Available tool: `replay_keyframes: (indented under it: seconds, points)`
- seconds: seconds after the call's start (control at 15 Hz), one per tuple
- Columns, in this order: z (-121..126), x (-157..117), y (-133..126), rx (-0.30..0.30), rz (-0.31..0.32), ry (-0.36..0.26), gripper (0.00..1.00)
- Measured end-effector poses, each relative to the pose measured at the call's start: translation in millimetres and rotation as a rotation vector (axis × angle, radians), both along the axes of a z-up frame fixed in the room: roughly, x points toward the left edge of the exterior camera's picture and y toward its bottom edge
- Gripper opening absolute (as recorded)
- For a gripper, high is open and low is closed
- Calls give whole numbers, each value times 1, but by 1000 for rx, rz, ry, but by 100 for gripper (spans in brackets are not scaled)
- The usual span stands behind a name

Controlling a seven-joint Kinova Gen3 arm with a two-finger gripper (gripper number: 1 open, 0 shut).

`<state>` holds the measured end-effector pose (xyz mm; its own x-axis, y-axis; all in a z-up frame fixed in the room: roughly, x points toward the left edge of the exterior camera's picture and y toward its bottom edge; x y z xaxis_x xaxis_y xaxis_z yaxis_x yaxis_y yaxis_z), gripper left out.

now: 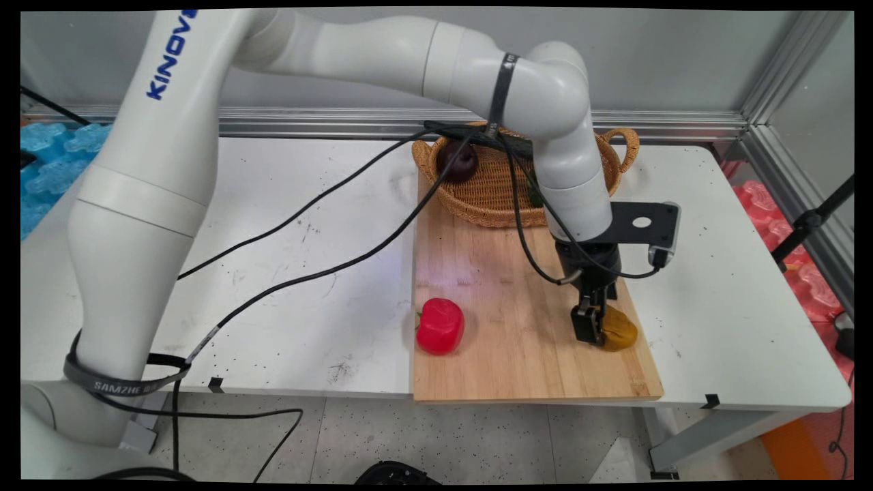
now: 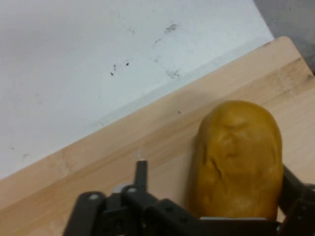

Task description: Pick up the potato from the cutting board, then place the picked object in the vegetable basket

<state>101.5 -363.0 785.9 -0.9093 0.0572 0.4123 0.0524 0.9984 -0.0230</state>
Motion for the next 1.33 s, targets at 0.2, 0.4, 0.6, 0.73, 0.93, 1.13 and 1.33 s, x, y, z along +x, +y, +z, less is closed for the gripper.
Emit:
replay_keyframes:
  seconds: [0.2, 0.4, 0.6, 0.73, 0.93, 1.13, 1.33]
  points:
    - [-3, -3, -2, 0, -17, 1, 0]
    - [1, -2, -1, 9, -25, 6, 0]
    - [17, 8, 1, 17, -16, 21, 0]
    - [33, 17, 2, 14, -2, 33, 0]
    - [69, 40, 5, 8, 65, 56, 0]
    - [105, 72, 6, 4, 181, 69, 0]
    - [128, 109, 5, 6, 319, 64, 0]
